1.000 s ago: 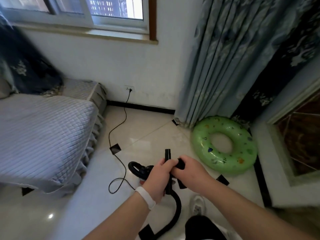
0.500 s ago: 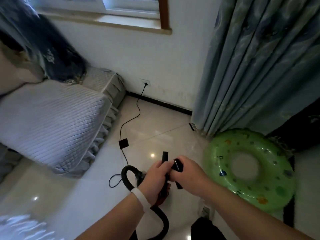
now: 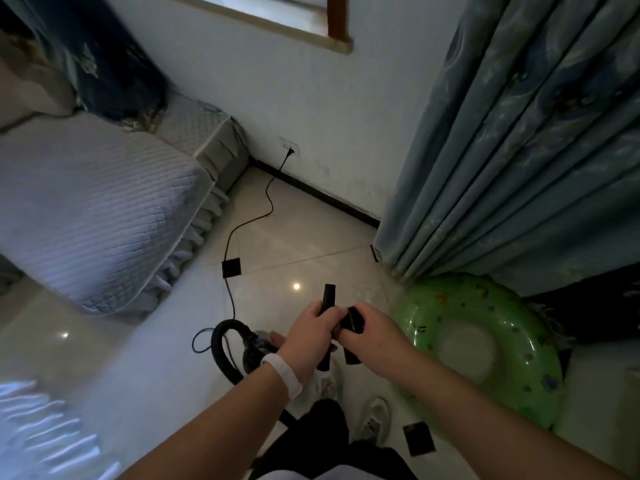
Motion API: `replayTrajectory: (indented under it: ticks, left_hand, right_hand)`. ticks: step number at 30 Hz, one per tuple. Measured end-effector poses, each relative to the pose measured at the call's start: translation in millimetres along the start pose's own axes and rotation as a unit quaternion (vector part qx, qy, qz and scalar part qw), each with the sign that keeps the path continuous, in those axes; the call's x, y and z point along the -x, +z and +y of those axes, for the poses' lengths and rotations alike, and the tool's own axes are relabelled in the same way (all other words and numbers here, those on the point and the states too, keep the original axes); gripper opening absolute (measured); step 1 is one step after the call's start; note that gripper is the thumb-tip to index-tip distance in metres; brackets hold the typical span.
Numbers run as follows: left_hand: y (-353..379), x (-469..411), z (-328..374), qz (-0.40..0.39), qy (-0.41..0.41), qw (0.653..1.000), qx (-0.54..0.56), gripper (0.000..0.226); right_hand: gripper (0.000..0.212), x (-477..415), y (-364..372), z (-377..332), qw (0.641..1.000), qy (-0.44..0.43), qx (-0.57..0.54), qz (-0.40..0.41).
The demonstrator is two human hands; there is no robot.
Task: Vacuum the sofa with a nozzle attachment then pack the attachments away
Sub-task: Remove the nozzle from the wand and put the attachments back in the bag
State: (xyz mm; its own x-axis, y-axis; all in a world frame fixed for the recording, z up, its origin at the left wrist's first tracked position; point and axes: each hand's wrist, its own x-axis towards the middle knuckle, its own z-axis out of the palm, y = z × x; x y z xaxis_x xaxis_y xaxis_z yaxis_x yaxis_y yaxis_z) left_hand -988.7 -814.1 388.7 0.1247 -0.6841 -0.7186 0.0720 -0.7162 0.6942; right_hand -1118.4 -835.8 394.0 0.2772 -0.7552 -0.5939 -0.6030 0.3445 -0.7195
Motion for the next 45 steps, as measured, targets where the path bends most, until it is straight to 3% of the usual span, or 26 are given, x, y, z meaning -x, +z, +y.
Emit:
replayTrajectory:
  ticks: [12, 22, 31, 40, 45]
  left_hand:
    - [-12.1, -113.7, 26.3, -0.107, -0.034, 0.994, -0.004, 0.015]
    - [-11.3, -183.5, 32.9, -0.086, -0.043, 0.995, 0.041, 0.009]
    - [16.1, -330.3, -66.0, 0.002, -0.095, 0.995, 0.036, 0.016]
    - [47.8, -528.4, -211.4, -0.003, -0.047, 0.998, -0.051, 0.010]
    - [54.4, -629.8, -280.6, 0.000, -0.040, 0.996, -0.080, 0.023]
  right_hand:
    - [0.027, -97.6, -24.9, -33.9, 0.993, 0.097, 0.071, 0.014]
    - [0.037, -182.8, -25.5, -19.4, 0.994, 0.092, 0.055, -0.012]
    - [0.024, -324.7, 4.0, 105.9, 0.992, 0.085, 0.037, -0.084]
    - [0.026, -499.5, 54.0, 286.7, 0.982, 0.061, 0.113, -0.135]
    - [0.028, -589.7, 83.3, 359.2, 0.970, 0.045, 0.181, -0.157]
